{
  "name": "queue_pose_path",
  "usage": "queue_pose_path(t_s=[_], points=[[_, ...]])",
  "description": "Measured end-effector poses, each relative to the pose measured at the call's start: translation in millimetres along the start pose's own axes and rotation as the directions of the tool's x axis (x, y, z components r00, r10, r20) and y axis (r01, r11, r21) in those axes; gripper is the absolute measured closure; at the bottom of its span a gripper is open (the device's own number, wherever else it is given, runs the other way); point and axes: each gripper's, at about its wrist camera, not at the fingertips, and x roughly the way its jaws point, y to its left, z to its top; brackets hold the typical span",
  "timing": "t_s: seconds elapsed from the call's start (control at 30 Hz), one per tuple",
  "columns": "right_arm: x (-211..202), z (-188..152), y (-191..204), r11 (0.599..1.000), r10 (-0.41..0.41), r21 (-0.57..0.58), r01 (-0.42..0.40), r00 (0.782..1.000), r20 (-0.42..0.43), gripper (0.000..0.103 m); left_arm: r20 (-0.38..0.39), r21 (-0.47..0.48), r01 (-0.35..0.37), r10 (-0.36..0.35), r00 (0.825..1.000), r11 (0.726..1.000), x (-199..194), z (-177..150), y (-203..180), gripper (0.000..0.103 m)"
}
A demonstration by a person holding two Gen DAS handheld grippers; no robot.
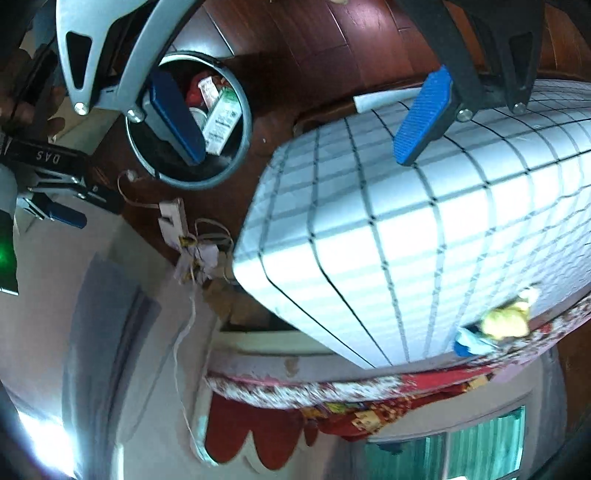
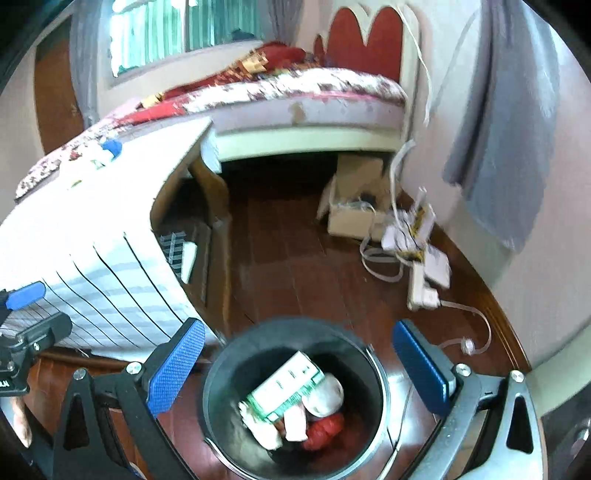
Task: Collect trash
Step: 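Move both tools back over the board toward the remaining trash, then grasp the white crumpled tissue with the left tool while the right tool grasps the light blue face mask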
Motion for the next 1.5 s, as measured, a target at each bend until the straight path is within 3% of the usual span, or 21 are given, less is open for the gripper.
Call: queue_pose_path(t_s=[0.27, 0.6, 0.73, 0.93, 1.13, 1.33, 1.5], points=[[-8.0, 43.8, 53.8, 0.995, 0.080, -0.066, -0.076, 0.995, 0.059, 0.001, 0.069, -0.075, -0.081, 0.086, 0.994, 0.994, -30.3, 23.3, 46.2, 0.001], [-5.2, 93.6, 137.1, 0.974, 0.163, -0.178, -0.141, 0.980, 0.116, 0.001, 0.098, -0.165, -0.208, 0.226, 0.969, 0.964, -56.6, 45.8, 144.0, 0.002], [2.8, 119.7, 167.6, 0.963, 0.198, -0.212, -0.169, 0.973, 0.123, 0.001, 0.087, -0.190, -0.254, 0.274, 0.958, 0.948, -54.9, 63.5, 188.9, 0.010], [40.4, 159.1, 213.5, 0.946, 0.253, -0.223, -0.236, 0.966, 0.052, 0.001, 0.040, -0.198, -0.268, 0.281, 0.959, 0.943, -26.1, 87.0, 242.9, 0.025], [98.9, 190.0, 254.3, 0.934, 0.274, -0.239, -0.266, 0.962, 0.001, 0.001, -0.016, -0.225, -0.242, 0.245, 0.969, 0.944, 20.9, 102.1, 287.8, 0.032], [146.3, 209.9, 281.1, 0.926, 0.266, -0.266, -0.269, 0.963, -0.046, 0.001, -0.106, -0.148, -0.273, 0.259, 0.960, 0.951, 71.0, 118.8, 306.5, 0.043], [175.6, 221.2, 293.4, 0.920, 0.263, -0.278, -0.275, 0.961, -0.081, 0.001, -0.121, -0.135, -0.233, 0.217, 0.969, 0.963, 92.6, 126.3, 311.3, 0.045]])
